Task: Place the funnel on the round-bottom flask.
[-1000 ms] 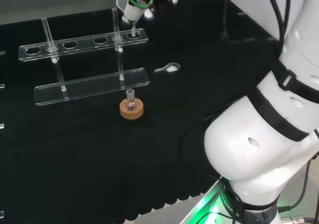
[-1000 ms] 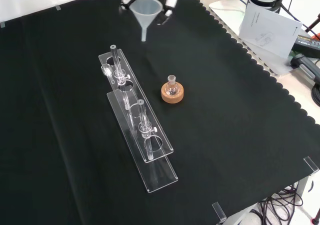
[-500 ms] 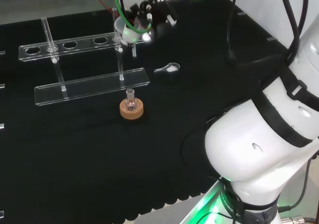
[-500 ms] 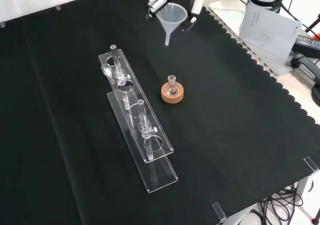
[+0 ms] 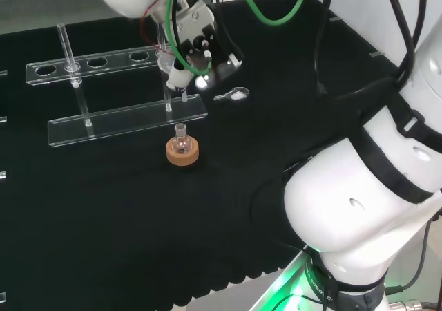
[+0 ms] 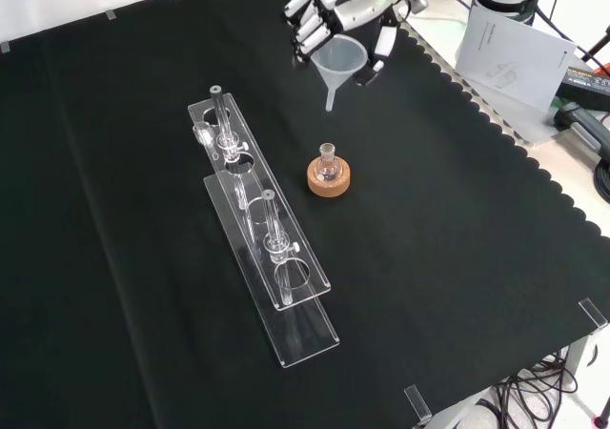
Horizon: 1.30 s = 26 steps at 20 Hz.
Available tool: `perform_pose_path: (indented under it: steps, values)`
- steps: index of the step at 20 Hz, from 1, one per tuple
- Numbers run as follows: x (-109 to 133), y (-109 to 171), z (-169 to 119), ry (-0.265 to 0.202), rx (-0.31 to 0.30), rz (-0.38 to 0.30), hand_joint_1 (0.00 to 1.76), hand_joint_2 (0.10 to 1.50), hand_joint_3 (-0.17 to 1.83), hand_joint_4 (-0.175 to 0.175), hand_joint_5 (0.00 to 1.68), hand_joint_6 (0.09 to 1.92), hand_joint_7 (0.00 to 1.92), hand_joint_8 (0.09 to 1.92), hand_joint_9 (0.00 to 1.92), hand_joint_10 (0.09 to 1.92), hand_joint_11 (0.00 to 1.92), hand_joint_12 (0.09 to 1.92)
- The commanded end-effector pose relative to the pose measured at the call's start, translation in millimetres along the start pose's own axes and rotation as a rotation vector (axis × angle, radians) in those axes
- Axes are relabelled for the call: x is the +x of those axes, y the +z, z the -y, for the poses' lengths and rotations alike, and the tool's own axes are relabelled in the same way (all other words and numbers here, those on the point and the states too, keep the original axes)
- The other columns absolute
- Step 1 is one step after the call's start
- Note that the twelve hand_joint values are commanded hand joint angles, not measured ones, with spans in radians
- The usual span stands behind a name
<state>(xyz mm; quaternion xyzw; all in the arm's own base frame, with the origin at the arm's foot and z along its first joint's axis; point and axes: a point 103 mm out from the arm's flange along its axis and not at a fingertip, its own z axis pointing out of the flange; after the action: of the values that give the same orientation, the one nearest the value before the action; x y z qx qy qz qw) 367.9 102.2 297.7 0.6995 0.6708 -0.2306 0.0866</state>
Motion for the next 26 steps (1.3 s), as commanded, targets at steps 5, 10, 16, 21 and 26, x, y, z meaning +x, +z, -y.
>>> perform_pose_path:
  steps: [5, 10, 16, 21, 26]
  values:
    - [23.8, 33.6, -14.9, -0.020, 0.046, 0.005, 0.72, 0.76, 0.49, -0.019, 0.70, 0.70, 0.73, 0.79, 1.00, 0.70, 0.50, 1.29]
    - [33.9, 48.2, -22.5, -0.017, 0.054, -0.002, 0.72, 0.76, 0.49, -0.020, 0.70, 0.71, 0.73, 0.80, 0.99, 0.70, 0.50, 1.29]
    - [35.8, 49.2, -24.0, -0.017, 0.050, -0.001, 0.72, 0.76, 0.49, -0.022, 0.69, 0.71, 0.72, 0.80, 0.98, 0.71, 0.50, 1.29]
    - [40.0, 49.9, -26.7, -0.009, 0.038, -0.002, 0.73, 0.76, 0.50, -0.024, 0.69, 0.71, 0.72, 0.81, 0.98, 0.71, 0.50, 1.29]
    - [41.8, 49.1, -26.7, -0.008, 0.041, 0.005, 0.73, 0.76, 0.50, -0.025, 0.69, 0.71, 0.71, 0.81, 0.97, 0.71, 0.50, 1.29]
